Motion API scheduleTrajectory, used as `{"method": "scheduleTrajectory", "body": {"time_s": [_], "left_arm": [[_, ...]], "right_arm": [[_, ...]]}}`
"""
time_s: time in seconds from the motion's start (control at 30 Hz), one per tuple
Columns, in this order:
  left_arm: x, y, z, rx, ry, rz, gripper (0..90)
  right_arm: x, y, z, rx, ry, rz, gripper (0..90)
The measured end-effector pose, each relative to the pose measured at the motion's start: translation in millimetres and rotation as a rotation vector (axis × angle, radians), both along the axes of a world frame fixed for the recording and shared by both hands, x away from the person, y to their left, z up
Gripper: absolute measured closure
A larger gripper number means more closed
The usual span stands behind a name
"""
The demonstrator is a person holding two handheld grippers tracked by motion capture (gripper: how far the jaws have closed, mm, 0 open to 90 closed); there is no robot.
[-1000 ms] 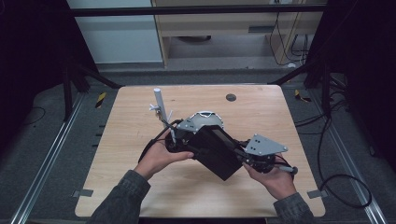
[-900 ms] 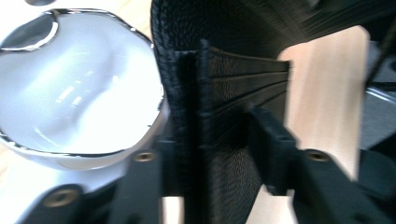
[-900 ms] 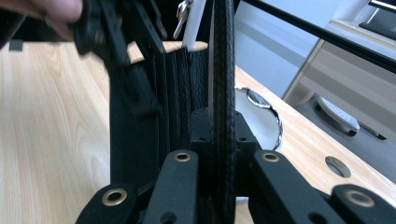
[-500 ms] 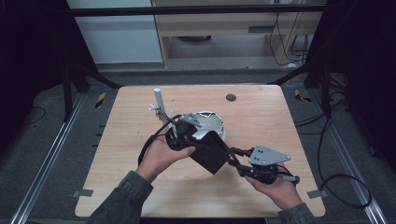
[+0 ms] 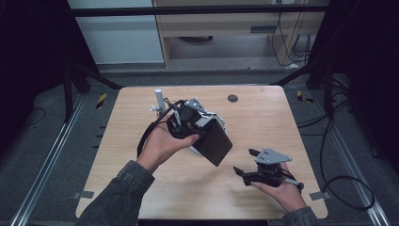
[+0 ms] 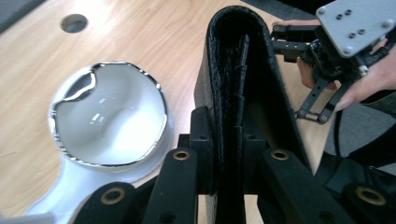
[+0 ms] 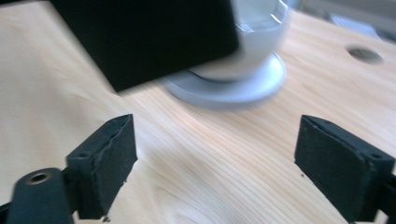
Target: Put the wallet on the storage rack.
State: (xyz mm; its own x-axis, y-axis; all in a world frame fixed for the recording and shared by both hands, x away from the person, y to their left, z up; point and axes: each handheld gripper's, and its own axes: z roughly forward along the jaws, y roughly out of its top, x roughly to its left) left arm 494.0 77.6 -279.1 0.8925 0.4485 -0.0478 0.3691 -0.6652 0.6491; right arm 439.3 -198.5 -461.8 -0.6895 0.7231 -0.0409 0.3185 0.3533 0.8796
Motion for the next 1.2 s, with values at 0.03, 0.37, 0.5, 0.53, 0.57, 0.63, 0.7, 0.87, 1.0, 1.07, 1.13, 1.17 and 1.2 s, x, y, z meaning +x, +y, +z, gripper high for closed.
{"method": "scheduleTrajectory", "body": {"time_s": [0.03,0.37,0.5,0.53,0.57,0.63,0.7,0.87,1.0,1.07,1.13,1.17,1.2], "left_arm": [[-0.3,-0.2,2.7,0.001,-0.008,-0.001,80.5],[-1.4,5.3,22.8,-0.041,-0.047,0.041,80.5],[1.6,7.3,28.2,-0.061,-0.061,0.066,80.5],[3.0,7.4,29.4,-0.063,-0.065,0.071,80.5],[4.4,7.1,30.6,-0.063,-0.069,0.074,80.5],[7.2,6.6,32.7,-0.069,-0.077,0.085,80.5],[10.3,6.2,34.2,-0.077,-0.085,0.095,80.4],[17.6,5.1,34.0,-0.075,-0.086,0.116,80.5],[21.8,7.6,32.2,-0.092,-0.089,0.137,80.5],[23.1,9.8,31.6,-0.097,-0.092,0.146,80.5],[23.8,11.6,31.2,-0.095,-0.097,0.155,80.5],[24.3,12.4,30.8,-0.094,-0.098,0.160,80.5],[24.7,13.0,30.5,-0.095,-0.100,0.164,80.5]], "right_arm": [[3.0,-2.1,-2.7,-0.013,0.016,-0.038,12.2],[22.1,-25.0,-26.7,-0.063,0.144,-0.280,8.5],[24.6,-28.2,-30.2,-0.061,0.167,-0.316,8.2],[24.9,-28.2,-31.4,-0.067,0.173,-0.318,8.2],[25.1,-28.2,-32.8,-0.072,0.179,-0.319,8.3],[25.8,-28.2,-35.3,-0.089,0.189,-0.325,8.3],[26.4,-27.9,-37.0,-0.101,0.193,-0.331,8.1],[27.0,-25.1,-40.4,-0.112,0.214,-0.333,7.6],[28.4,-26.2,-42.4,-0.124,0.223,-0.334,7.6],[29.3,-27.3,-45.0,-0.130,0.238,-0.334,7.4],[29.7,-28.6,-47.7,-0.132,0.254,-0.336,6.3],[30.1,-29.9,-47.8,-0.133,0.251,-0.335,6.3],[30.1,-30.1,-47.7,-0.131,0.255,-0.343,6.2]]}}
